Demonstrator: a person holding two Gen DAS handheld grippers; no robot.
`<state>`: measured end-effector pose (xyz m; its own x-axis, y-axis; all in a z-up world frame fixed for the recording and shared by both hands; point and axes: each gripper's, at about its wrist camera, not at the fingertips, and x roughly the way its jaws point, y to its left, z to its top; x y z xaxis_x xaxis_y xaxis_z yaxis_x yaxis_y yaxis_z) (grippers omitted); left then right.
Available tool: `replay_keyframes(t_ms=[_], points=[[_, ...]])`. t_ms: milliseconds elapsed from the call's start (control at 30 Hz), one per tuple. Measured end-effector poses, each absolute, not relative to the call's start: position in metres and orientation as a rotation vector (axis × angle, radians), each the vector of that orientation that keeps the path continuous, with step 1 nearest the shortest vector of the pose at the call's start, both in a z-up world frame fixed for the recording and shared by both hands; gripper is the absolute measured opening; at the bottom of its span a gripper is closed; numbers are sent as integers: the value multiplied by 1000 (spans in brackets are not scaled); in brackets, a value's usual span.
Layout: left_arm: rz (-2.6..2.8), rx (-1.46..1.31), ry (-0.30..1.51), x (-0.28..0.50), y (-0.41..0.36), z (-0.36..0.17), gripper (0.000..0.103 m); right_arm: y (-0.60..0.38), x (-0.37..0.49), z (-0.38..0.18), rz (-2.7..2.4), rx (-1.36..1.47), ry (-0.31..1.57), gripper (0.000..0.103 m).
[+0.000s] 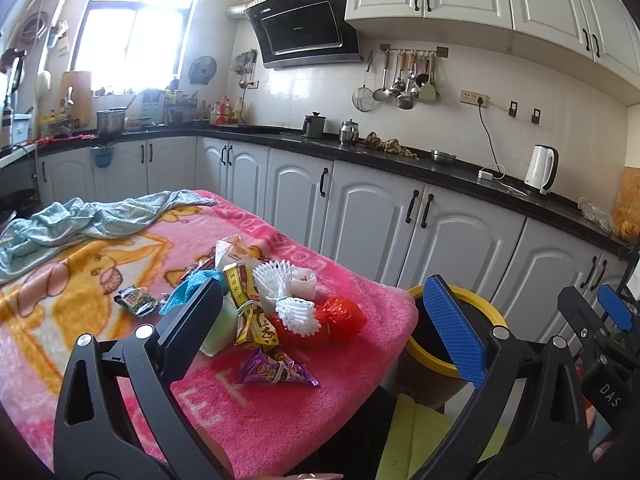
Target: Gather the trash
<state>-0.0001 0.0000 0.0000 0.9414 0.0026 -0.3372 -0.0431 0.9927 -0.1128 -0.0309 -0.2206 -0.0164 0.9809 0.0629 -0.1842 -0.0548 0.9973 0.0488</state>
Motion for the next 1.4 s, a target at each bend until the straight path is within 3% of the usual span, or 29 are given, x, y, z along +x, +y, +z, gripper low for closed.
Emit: replay_keyframes(t_ms=[1400], points=[[50, -136, 345, -5, 17, 7, 92, -215, -28, -16, 107, 5, 192, 97]])
